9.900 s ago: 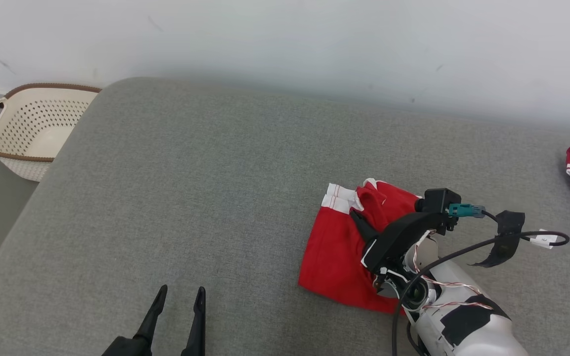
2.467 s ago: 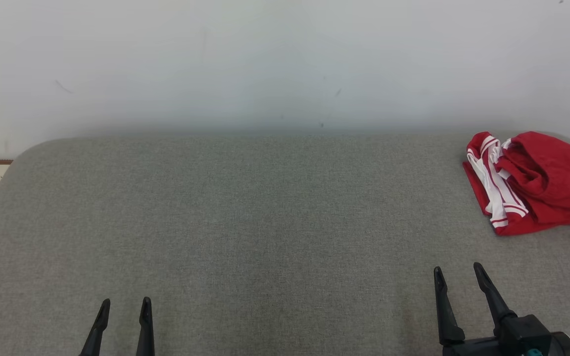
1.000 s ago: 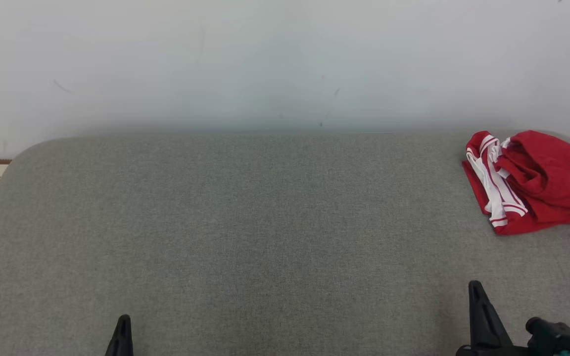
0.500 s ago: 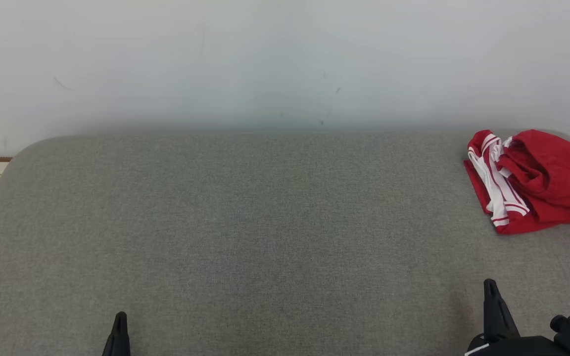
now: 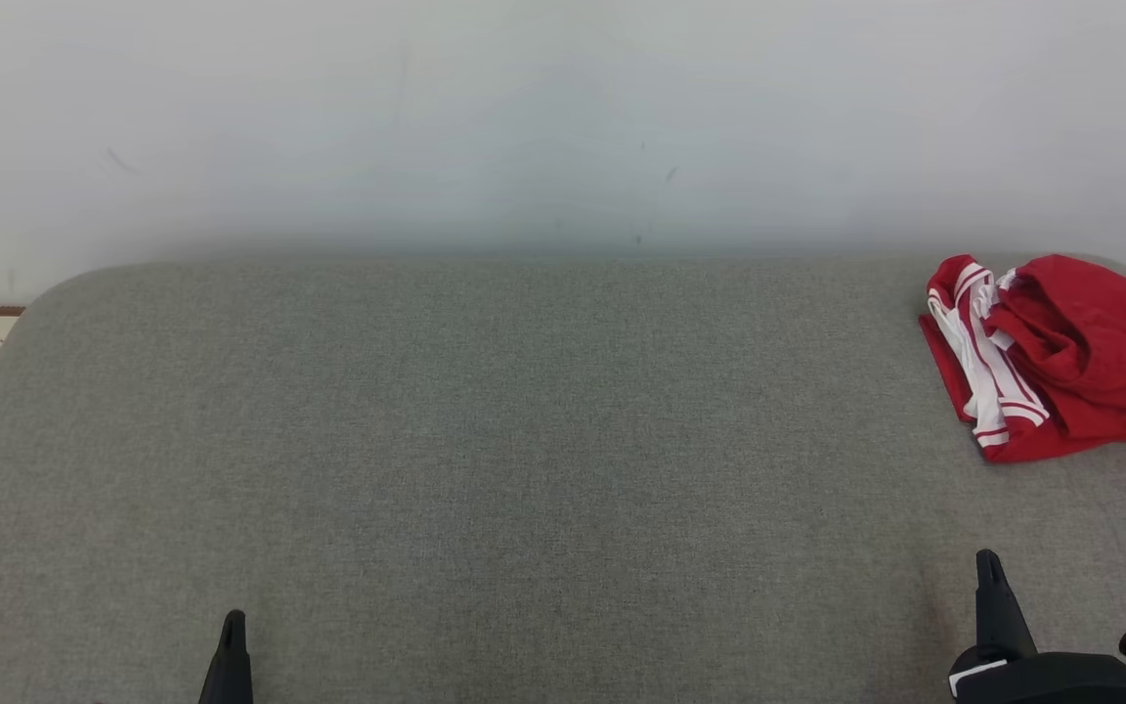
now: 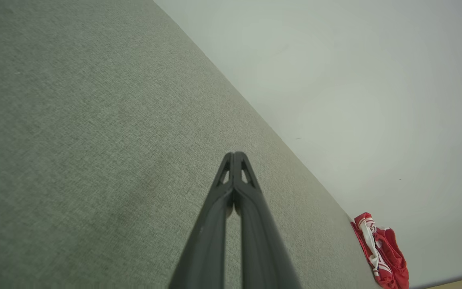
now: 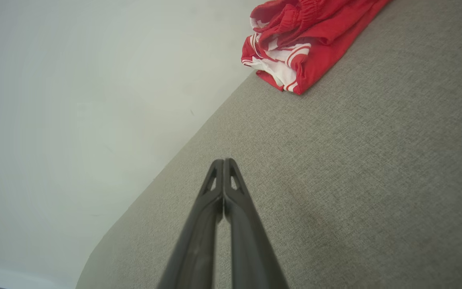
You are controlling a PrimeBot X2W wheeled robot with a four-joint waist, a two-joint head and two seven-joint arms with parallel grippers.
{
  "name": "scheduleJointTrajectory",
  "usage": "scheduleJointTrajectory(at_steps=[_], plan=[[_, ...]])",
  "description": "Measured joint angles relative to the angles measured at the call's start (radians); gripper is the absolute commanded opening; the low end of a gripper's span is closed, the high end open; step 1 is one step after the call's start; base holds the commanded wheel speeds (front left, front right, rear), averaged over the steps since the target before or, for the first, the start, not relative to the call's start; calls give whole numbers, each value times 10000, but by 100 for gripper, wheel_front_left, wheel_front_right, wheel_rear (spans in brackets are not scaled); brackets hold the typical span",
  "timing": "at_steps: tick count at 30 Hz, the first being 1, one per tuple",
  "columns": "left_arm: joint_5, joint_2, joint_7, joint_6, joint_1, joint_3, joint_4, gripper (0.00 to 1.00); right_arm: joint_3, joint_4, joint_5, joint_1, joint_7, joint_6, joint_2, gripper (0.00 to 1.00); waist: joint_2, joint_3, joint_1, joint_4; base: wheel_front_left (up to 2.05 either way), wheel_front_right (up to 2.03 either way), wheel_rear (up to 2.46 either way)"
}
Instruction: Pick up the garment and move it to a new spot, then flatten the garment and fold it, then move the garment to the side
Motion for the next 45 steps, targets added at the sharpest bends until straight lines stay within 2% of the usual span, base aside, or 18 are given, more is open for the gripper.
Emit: scheduleJointTrajectory(at_steps=[27,45], plan=[[-3243,2,662,-267,-595,61,685,0,-773,477,3463,-593,1018,-2,-2,0,0,92,0,50,0,0,0],[-4972,4,997,-441,-932,88,1041,0,-1212,711,5248,-817,1553,-2,17,0,0,150,0,82,0,0,0]])
